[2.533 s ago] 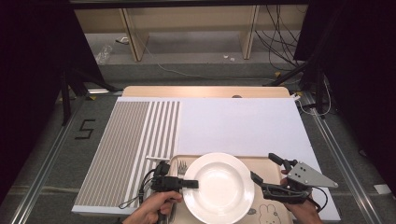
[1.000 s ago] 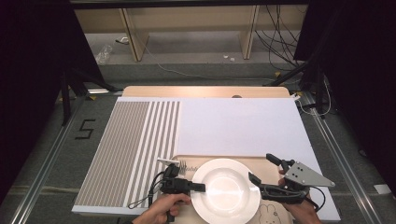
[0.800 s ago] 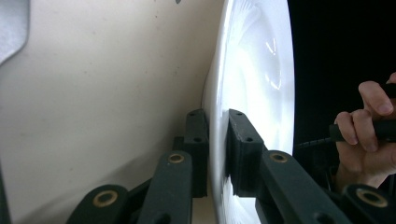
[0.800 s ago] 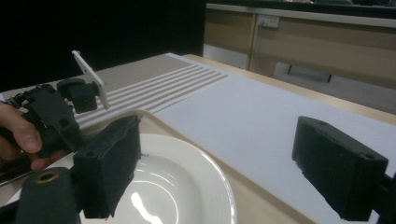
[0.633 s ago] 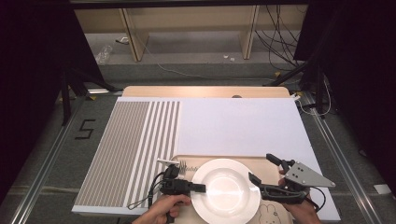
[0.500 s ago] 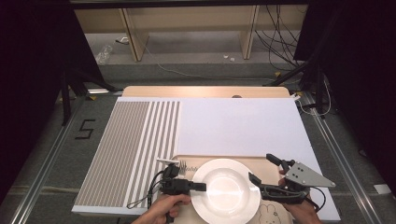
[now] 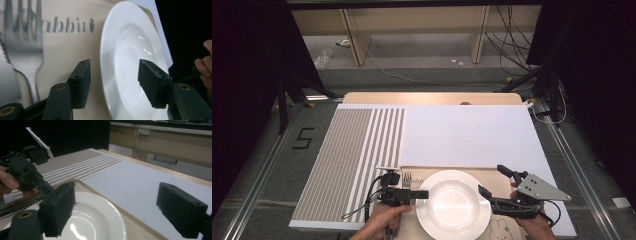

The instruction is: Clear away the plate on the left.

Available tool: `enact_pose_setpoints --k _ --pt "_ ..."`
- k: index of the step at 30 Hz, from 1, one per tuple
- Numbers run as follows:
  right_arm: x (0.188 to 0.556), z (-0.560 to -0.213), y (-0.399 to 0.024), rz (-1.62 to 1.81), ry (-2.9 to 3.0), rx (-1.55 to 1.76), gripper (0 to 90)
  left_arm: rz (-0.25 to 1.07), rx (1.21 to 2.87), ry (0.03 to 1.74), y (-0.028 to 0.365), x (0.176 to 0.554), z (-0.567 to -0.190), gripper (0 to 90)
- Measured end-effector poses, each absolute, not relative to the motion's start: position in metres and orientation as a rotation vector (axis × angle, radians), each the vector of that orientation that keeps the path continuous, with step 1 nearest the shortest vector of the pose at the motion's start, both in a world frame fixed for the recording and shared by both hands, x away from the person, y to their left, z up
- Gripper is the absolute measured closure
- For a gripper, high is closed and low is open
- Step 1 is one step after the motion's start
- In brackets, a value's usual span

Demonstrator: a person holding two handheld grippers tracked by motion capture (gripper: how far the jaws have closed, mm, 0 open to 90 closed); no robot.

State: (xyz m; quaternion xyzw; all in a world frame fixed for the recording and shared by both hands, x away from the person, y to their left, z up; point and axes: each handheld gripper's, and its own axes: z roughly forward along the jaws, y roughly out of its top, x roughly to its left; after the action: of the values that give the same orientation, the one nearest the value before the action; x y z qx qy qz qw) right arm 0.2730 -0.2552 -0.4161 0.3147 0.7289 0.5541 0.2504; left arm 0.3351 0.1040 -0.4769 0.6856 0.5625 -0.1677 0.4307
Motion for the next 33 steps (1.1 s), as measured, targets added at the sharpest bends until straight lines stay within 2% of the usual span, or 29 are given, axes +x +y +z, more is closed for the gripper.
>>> enact_pose_setpoints --k 3,15,20,33 --pt "0.273 -0.416 -0.255 1.511 1.982 0.858 16.3 -0.328 1.745 1.388 0.107 0.336 -0.471 41.4" --pt "0.274 -0.417 -0.255 1.508 1.988 0.864 16.2 -0.207 1.743 1.296 0.118 0.340 -0.454 34.5" --pt "0.274 -0.417 -0.255 1.510 1.990 0.863 16.2 -0.074 1.791 1.236 0.120 0.338 -0.445 32.4" --pt "0.274 -0.417 -0.254 1.512 1.994 0.863 16.2 0.094 1.755 1.084 0.133 0.332 -0.429 27.7"
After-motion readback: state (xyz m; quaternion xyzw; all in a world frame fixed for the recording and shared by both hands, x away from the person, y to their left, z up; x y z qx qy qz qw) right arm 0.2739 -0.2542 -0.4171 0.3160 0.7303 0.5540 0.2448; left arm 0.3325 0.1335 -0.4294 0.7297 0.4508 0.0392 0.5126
